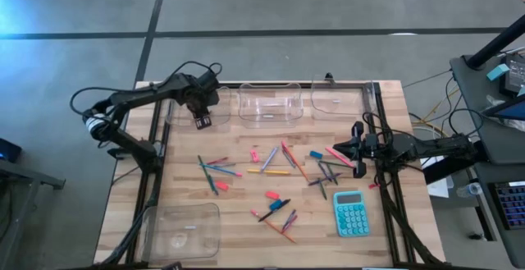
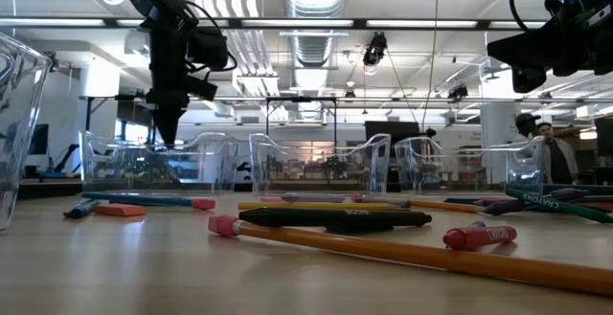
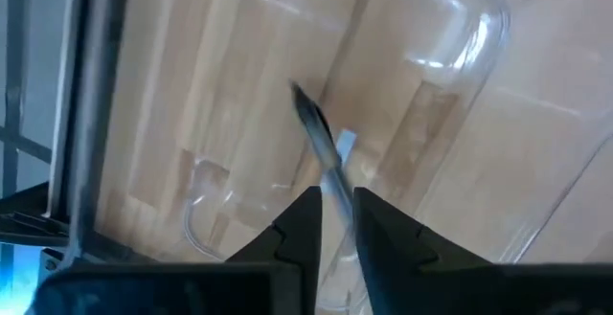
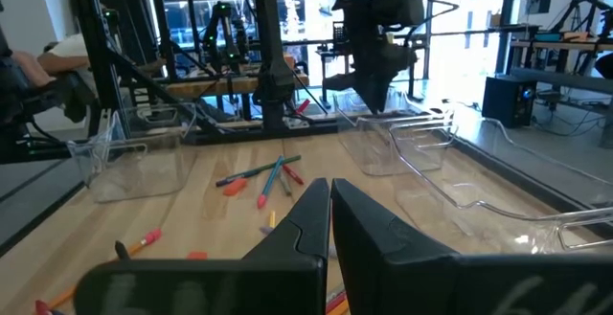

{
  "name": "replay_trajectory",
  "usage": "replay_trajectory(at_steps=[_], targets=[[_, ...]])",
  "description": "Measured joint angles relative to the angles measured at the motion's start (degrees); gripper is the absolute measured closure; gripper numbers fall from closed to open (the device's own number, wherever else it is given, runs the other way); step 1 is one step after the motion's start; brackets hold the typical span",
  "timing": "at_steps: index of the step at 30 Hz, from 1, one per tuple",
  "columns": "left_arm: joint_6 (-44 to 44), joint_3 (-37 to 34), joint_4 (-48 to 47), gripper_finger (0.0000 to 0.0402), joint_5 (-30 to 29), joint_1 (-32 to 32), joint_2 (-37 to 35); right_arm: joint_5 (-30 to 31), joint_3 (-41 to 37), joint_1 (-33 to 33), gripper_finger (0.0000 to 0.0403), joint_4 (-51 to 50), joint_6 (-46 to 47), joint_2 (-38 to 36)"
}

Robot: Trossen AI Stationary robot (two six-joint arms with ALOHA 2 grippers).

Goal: Sort crayons/erasers/pens/pencils in bins
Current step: Put the transparent black ballpen into the top left transparent bin, then put the left green crayon into the top right transparent bin

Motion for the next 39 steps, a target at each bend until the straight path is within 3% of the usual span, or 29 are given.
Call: replay_trajectory(at_steps=[11,23,31,39], targets=[[-1.1,-1.3,-0.8,0.0238,-1.4,0.0,-0.5,0.1,0.0,0.0,0.0394,0.0,-0.2,0.0],[-5.9,2.9,-0.2,0.0231,6.7,-0.7,-9.5,0.1,0.1,0.0,0.0394,0.0,0.0,0.0],[-10.8,0.6,14.8,0.0231,15.9,-2.7,-22.8,0.0,3.2,0.0,0.0394,-0.1,0.0,0.0],[-15.9,-5.6,31.7,0.0231,16.6,-11.5,-29.6,0.0,9.2,0.0,0.0394,-3.8,-0.5,1.9]])
